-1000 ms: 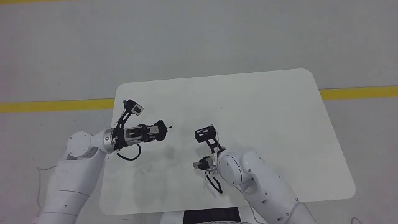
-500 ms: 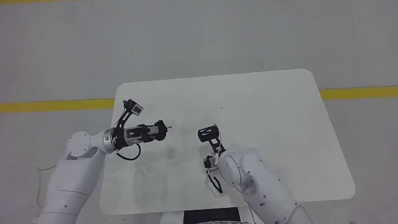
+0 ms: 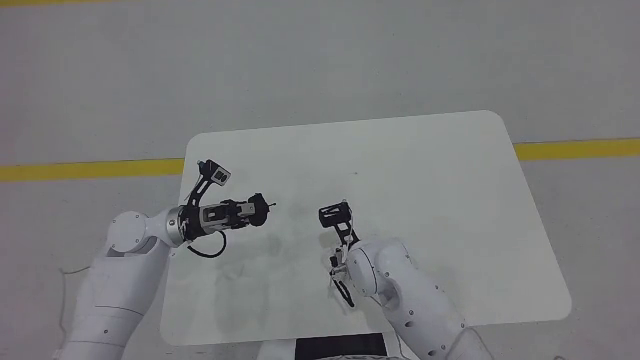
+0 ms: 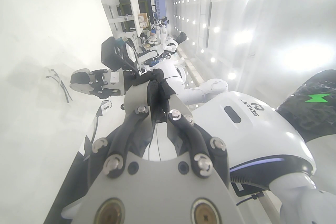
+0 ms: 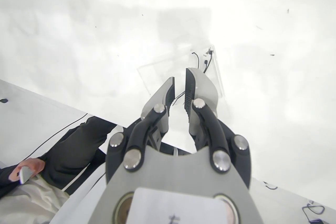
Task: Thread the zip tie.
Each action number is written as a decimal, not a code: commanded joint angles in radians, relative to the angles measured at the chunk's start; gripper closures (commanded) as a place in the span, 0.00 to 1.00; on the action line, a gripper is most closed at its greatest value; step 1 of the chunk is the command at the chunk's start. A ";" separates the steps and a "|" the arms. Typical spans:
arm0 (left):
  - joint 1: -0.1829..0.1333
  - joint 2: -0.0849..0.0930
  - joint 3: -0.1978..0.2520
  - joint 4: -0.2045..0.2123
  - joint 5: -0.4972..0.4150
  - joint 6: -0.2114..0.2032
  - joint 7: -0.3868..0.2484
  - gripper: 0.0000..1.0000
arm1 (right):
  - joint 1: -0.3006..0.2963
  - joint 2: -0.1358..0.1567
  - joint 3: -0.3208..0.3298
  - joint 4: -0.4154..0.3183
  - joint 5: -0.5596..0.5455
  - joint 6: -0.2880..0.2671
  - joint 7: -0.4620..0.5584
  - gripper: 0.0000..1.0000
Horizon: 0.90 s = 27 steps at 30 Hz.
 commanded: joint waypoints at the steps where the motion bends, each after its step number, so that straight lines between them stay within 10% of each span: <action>1: 0.000 0.000 0.000 0.000 0.000 0.000 0.000 1.00 | 0.001 -0.006 0.000 0.012 -0.008 0.000 -0.001 0.88; 27: 0.000 0.000 0.000 0.000 0.000 0.000 0.000 1.00 | 0.017 -0.041 0.004 0.104 -0.049 0.000 0.002 0.84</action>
